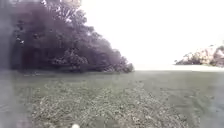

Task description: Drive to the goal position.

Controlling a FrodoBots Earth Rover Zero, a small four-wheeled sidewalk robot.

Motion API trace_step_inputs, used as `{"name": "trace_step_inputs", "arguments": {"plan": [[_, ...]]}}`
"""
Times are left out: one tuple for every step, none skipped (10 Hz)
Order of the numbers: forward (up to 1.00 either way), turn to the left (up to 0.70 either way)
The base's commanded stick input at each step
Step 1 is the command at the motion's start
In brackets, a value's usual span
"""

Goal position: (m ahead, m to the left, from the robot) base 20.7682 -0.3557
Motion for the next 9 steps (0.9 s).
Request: {"name": "trace_step_inputs", "arguments": {"plan": [[0.85, -0.34], [0.85, -0.34], [0.85, -0.33], [0.85, 0.02], [0.85, 0.02], [0.85, 0.02], [0.85, 0.02], [0.85, 0.02], [0.85, 0.02]]}}
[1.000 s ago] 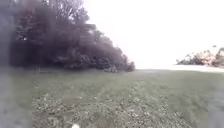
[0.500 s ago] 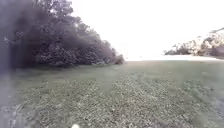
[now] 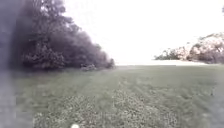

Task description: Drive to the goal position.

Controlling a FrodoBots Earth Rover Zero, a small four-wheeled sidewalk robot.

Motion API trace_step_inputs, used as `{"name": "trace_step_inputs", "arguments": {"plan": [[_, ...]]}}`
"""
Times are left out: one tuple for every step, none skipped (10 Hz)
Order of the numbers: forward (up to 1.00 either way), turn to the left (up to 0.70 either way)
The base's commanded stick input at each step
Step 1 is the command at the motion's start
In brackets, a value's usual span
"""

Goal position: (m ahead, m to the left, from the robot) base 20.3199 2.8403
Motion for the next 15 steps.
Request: {"name": "trace_step_inputs", "arguments": {"plan": [[0.85, 0.02], [0.85, 0.02], [0.85, 0.02], [0.85, 0.02], [0.85, 0.02], [0.85, 0.02], [0.85, 0.02], [0.85, 0.02], [0.85, 0.02], [0.85, 0.02], [0.85, 0.02], [0.85, 0.02], [0.85, 0.02], [0.85, 0.02], [0.85, 0.02]]}}
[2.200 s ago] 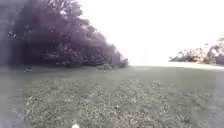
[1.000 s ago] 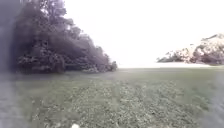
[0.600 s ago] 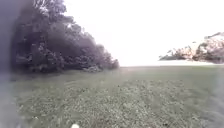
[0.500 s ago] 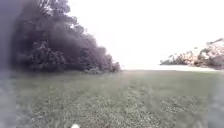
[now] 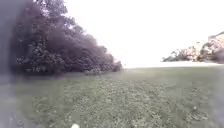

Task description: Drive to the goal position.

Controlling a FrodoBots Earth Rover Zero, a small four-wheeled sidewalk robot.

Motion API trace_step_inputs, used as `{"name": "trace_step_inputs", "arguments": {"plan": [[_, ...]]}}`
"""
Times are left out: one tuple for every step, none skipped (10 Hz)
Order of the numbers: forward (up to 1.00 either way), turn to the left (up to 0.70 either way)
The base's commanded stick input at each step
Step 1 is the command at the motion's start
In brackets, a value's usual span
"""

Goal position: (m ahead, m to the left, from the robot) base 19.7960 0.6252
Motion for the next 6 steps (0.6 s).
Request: {"name": "trace_step_inputs", "arguments": {"plan": [[0.85, 0.02], [0.85, 0.02], [0.85, 0.02], [0.85, 0.02], [0.85, 0.02], [0.85, 0.02]]}}
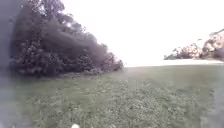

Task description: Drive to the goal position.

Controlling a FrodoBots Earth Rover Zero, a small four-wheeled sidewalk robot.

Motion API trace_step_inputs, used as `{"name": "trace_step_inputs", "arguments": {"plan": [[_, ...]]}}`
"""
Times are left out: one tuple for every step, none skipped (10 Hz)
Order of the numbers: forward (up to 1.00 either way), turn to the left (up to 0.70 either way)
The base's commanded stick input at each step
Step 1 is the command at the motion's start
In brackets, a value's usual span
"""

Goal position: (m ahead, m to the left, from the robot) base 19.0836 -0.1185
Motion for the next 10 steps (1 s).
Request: {"name": "trace_step_inputs", "arguments": {"plan": [[0.85, 0.02], [0.85, 0.02], [0.85, 0.02], [0.85, 0.02], [0.85, 0.02], [0.85, 0.02], [0.85, 0.02], [0.85, 0.02], [0.85, 0.02], [0.85, 0.02]]}}
